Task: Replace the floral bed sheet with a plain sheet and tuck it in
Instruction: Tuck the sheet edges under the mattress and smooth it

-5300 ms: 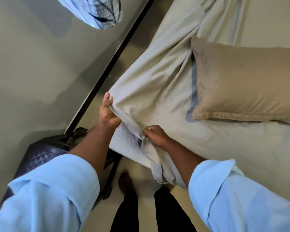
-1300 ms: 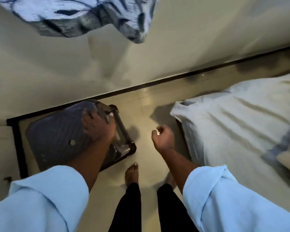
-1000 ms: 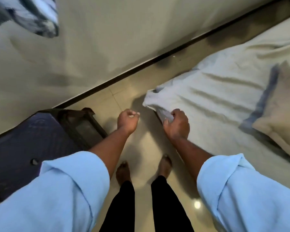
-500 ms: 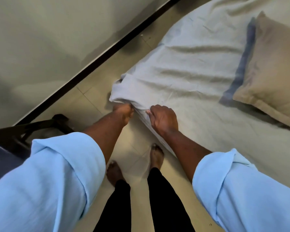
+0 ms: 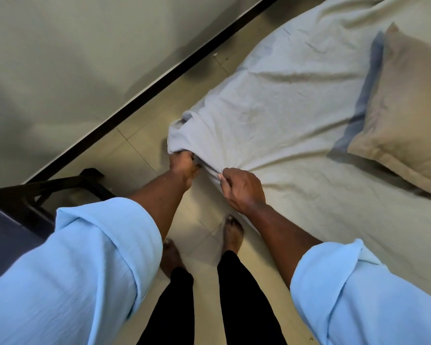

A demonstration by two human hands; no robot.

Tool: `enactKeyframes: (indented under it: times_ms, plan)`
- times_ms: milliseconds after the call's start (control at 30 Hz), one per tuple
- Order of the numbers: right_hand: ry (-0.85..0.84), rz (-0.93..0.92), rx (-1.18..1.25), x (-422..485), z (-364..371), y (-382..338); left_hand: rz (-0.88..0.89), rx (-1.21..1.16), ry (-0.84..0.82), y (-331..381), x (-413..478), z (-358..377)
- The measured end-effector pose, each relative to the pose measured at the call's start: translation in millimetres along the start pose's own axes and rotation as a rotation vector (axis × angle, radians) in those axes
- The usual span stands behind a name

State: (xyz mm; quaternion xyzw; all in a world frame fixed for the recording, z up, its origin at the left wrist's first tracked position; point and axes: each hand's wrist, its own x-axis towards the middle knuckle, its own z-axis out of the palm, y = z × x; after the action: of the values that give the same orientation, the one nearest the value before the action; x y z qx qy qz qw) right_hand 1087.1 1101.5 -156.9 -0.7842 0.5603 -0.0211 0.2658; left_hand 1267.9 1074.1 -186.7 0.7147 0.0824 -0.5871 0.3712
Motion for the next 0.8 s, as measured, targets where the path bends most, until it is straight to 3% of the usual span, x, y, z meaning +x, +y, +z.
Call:
enactKeyframes:
  times_ms: [267, 433, 800]
  plan:
    - [-0.016, 0.009, 0.019, 0, 3, -6, -0.004, -0.007, 0.124, -12, 13, -8]
    - [-0.102, -0.042, -0.042, 0, -5, -13, 0.029, 0.113, 0.298, -33, 13, -44]
    - [-0.329, -0.067, -0.013, -28, 18, -19, -0.013, 0.307, 0.432, -72, 10, -86]
